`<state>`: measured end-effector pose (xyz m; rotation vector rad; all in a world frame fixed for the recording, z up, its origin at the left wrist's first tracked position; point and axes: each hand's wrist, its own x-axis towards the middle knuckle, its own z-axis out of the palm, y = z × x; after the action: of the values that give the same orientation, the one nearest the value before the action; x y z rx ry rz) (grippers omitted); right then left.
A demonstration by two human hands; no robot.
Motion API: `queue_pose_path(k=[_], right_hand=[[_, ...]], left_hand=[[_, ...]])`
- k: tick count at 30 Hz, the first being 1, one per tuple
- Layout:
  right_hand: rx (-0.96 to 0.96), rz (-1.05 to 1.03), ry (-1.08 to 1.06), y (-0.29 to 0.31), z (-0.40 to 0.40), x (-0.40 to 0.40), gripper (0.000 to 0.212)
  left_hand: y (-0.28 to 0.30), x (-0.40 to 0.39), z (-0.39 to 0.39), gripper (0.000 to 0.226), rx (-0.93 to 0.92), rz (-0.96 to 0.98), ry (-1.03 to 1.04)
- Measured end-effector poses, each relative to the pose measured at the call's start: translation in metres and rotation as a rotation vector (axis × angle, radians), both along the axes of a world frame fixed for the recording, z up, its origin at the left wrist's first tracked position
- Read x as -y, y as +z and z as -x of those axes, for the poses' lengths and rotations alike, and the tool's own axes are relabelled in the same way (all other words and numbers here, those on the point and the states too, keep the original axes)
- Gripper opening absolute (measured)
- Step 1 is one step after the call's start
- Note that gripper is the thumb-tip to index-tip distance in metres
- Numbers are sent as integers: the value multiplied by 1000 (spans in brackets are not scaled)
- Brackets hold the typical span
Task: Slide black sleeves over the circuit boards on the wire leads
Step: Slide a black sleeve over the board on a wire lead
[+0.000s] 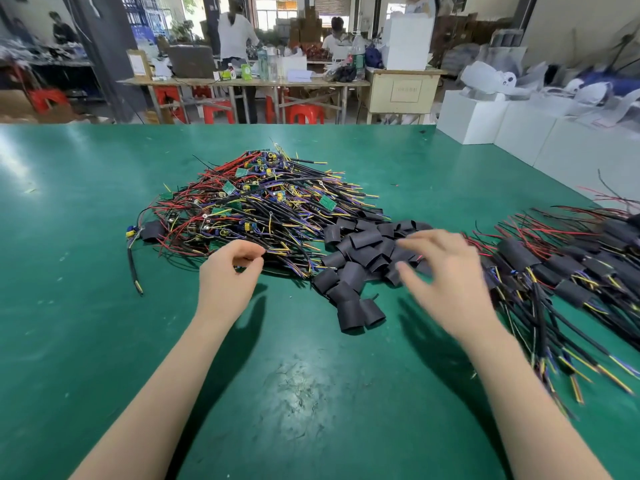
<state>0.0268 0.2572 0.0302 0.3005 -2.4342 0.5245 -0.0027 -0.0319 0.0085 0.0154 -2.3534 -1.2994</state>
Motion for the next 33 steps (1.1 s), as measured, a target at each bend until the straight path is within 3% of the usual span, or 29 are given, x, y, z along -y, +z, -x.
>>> queue_pose_path(k=[4, 9, 13, 20, 28, 33], right_hand=[[223, -204, 276, -11, -5, 25, 29], [371, -210, 321, -14, -6, 19, 41], [399, -167, 349, -12, -5, 15, 39], [353, -70, 284, -8, -4, 11, 26], [368, -78, -9, -12, 0, 3, 45], [462, -40, 90, -10, -1, -2, 36]], left_hand=[[-7, 7, 6, 22, 30, 149, 81], [-12, 12, 9, 44, 45, 463, 105], [-13, 15, 11, 52, 98, 667, 180], [-12, 27, 15, 38, 80, 531, 201], [-7, 34, 14, 40, 101, 602, 206], [-6, 38, 15, 27, 53, 566, 168]])
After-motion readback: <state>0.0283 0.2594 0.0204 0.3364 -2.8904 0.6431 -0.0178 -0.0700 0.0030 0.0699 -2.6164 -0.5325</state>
